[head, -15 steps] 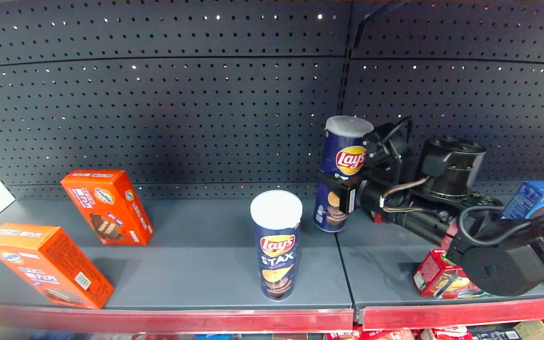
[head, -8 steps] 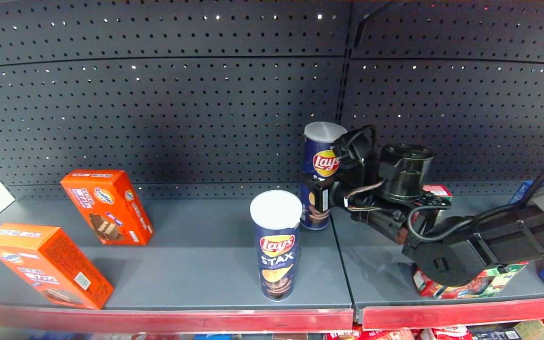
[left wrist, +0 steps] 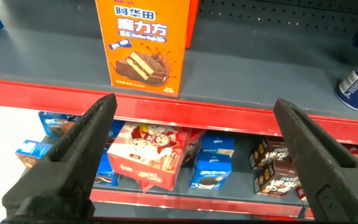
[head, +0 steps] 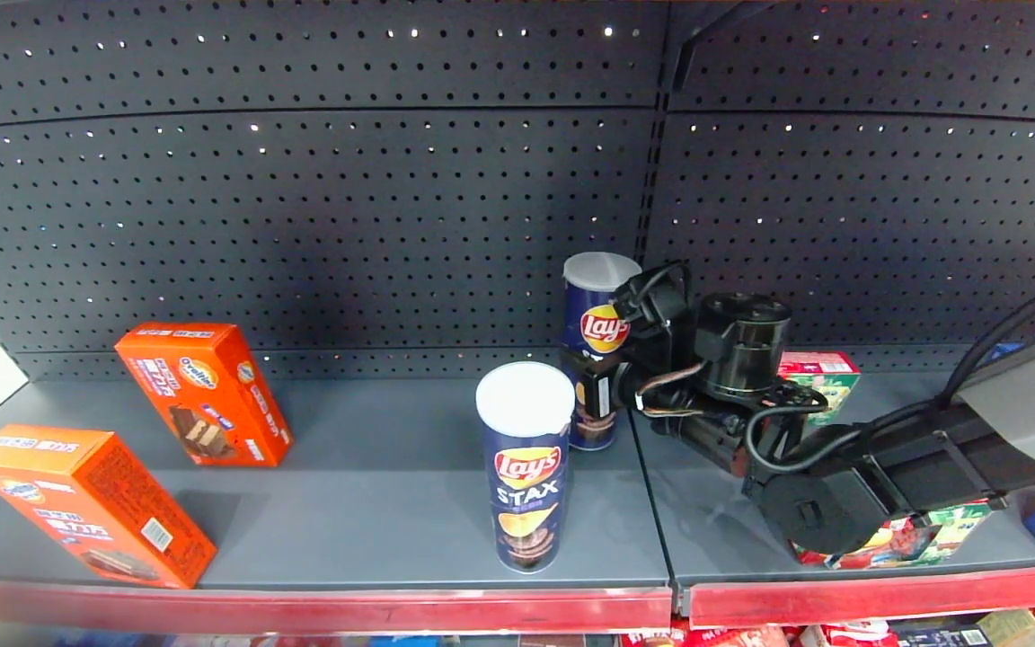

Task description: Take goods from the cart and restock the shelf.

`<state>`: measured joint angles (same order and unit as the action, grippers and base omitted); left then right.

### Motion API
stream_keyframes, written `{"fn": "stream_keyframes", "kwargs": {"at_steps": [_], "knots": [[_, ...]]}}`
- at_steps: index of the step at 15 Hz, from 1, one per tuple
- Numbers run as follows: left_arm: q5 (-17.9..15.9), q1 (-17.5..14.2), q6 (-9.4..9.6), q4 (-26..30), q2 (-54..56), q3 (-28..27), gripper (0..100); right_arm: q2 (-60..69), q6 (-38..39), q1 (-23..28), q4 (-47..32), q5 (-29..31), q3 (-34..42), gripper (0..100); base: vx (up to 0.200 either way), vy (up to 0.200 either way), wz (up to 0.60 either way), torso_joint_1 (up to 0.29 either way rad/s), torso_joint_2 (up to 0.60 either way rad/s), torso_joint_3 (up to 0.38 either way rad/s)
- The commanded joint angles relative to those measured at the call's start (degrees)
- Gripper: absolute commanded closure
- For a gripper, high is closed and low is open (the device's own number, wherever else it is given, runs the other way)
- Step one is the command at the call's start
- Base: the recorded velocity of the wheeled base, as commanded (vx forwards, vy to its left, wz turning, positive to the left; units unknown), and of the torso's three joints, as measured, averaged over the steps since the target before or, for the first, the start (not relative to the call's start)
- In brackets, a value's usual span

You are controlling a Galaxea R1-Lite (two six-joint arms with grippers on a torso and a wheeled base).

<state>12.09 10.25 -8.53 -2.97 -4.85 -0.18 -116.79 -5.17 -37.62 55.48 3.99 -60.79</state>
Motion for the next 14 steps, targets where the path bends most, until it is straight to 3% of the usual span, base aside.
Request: {"fn": "stream_keyframes", "kwargs": {"at_steps": [1, 14], "knots": [[0.0, 0.0, -0.08, 0.0, -0.2, 0.0, 0, -1.8, 0.0, -0.1, 0.9, 0.1, -0.7, 100, 0.0, 0.0, 0.0, 0.0, 0.0, 0.0], [0.0, 0.0, -0.17, 0.1, -0.2, 0.0, 0, -5.7, -0.1, -0.9, 1.9, 0.0, -3.7, 100, 0.0, 0.0, 0.0, 0.0, 0.0, 0.0]]}}
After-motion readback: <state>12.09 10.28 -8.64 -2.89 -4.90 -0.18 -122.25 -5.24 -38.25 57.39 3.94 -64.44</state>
